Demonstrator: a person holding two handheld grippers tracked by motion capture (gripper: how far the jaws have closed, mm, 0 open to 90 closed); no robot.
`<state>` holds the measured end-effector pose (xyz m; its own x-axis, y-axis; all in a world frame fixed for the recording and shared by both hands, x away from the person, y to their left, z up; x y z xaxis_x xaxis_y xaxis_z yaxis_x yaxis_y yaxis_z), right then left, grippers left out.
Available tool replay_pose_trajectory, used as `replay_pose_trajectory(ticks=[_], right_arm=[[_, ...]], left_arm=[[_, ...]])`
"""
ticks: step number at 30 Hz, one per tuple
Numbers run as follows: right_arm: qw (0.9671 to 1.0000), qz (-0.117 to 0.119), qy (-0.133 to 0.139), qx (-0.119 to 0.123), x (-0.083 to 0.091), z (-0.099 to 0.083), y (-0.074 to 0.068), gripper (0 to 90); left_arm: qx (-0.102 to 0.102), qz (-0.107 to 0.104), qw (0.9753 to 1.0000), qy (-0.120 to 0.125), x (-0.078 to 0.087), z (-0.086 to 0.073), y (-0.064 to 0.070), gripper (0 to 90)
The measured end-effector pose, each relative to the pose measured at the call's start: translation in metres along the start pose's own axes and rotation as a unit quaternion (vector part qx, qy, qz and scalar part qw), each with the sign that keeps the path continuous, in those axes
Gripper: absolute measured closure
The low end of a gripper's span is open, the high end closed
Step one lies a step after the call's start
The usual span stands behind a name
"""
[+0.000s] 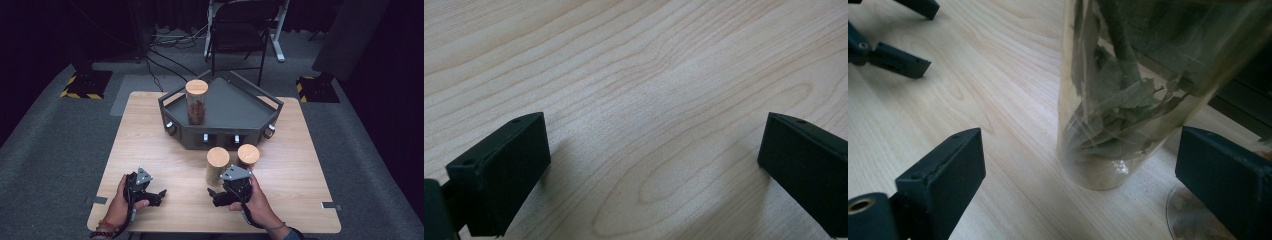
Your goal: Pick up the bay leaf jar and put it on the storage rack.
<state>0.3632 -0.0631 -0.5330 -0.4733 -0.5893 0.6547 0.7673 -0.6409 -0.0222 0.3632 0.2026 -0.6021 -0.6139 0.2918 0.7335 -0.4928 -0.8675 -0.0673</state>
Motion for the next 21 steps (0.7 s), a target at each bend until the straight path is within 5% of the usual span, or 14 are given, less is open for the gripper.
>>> replay_pose_trajectory(ticks=[14,21], right_arm=[[0.9956,-0.067,0.010,-0.064,-0.016,0.008,0.007,13.9],[0.9929,-0.096,0.012,-0.070,-0.023,0.010,0.007,16.5]], left_arm=[[0.000,0.000,1.0000,0.000,0.000,0.000,0.000,0.2],[-0.001,0.002,1.0000,0.001,0.000,0.000,0.000,0.6]])
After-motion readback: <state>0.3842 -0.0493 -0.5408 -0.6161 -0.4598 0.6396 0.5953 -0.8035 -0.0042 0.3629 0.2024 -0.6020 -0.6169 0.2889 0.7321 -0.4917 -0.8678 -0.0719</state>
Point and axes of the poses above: each handheld gripper's, and its own axes: x roughly backward along the jaws, z roughly out of its top, y roughly to its right, the point moved 7 cm from there along -x, roughly forward along the jaws, and after that the axes turned 6 degrees about z, right-handed, at the moved point
